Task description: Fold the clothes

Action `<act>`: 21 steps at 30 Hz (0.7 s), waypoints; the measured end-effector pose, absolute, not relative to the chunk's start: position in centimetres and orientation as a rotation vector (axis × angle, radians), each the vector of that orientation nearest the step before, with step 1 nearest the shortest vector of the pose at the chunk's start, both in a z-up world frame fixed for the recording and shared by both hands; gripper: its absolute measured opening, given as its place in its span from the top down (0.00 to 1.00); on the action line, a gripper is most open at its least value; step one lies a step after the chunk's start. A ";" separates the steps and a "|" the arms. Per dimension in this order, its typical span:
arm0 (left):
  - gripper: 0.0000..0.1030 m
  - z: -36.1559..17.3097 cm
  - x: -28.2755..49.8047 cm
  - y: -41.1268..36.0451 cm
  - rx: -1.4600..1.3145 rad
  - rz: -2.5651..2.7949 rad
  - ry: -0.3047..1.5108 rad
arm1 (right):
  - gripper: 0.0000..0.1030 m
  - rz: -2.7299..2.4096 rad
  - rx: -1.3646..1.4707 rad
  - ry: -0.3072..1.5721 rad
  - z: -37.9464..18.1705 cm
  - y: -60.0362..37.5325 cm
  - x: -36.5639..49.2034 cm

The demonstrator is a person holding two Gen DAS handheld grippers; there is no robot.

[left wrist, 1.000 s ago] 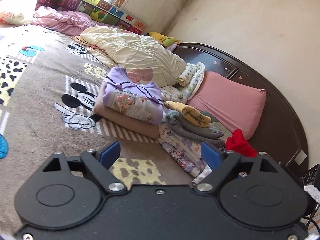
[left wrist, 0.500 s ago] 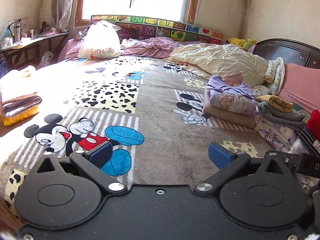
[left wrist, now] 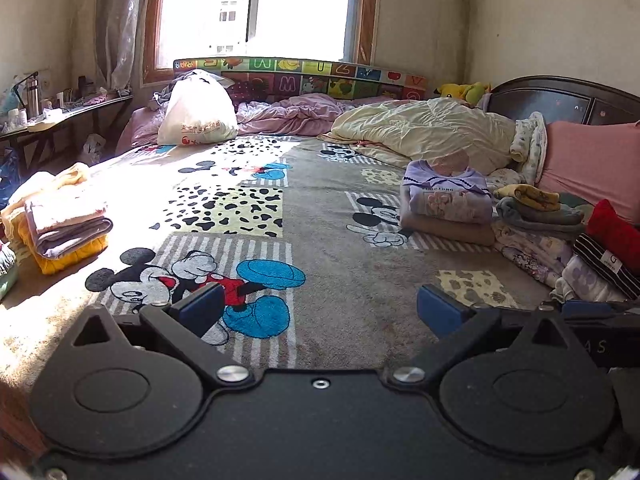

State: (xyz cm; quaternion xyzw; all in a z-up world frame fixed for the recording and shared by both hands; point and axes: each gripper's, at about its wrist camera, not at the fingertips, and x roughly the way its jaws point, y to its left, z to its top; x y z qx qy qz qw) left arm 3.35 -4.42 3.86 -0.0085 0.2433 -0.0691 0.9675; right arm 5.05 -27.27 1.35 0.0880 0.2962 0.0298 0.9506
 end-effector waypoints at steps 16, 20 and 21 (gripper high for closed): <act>0.00 3.7 1.0 -1.8 -0.035 -0.037 0.564 | 0.00 0.054 0.086 0.567 3.3 -23.3 2.0; 0.00 3.7 0.8 -1.0 -0.065 -0.040 0.559 | 0.00 0.084 0.060 0.576 3.1 -21.7 2.1; 0.00 3.7 0.8 -0.8 -0.077 -0.049 0.557 | 0.00 0.086 0.057 0.580 3.0 -21.5 2.2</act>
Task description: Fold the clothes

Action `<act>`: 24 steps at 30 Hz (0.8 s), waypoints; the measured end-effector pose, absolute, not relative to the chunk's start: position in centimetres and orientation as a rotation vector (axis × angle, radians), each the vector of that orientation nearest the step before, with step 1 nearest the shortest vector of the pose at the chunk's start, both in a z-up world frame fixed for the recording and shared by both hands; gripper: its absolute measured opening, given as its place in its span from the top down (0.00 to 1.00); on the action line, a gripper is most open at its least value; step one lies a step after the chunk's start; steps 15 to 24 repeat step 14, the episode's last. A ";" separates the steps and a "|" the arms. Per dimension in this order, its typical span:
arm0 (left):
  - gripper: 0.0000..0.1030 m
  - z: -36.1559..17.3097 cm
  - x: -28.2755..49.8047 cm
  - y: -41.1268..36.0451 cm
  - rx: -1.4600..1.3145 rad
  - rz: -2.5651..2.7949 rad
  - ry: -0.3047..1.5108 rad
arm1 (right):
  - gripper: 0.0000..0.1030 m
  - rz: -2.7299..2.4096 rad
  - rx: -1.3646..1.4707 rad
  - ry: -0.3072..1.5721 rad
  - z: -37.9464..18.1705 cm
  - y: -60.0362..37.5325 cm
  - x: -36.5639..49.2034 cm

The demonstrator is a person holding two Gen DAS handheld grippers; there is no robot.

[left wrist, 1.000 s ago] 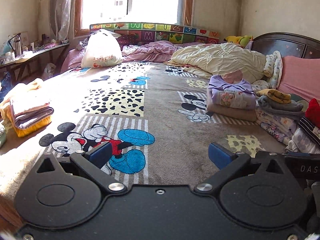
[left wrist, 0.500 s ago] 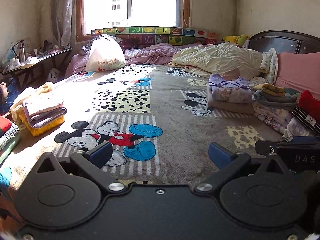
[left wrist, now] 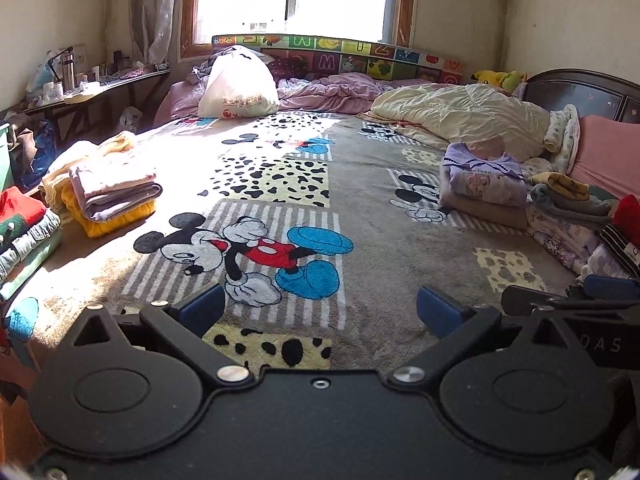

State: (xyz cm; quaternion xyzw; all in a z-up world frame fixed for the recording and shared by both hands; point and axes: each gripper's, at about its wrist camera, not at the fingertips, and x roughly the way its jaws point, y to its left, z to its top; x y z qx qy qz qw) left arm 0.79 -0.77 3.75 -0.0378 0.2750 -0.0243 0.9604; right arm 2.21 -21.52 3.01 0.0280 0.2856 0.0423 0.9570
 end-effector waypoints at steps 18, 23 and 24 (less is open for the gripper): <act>0.00 2.8 1.3 -0.6 -0.047 0.041 0.538 | 0.00 0.116 0.081 0.621 1.2 -20.6 3.4; 0.00 2.8 1.3 -0.6 -0.047 0.041 0.538 | 0.00 0.116 0.081 0.621 1.2 -20.6 3.4; 0.00 2.8 1.3 -0.6 -0.047 0.041 0.538 | 0.00 0.116 0.081 0.621 1.2 -20.6 3.4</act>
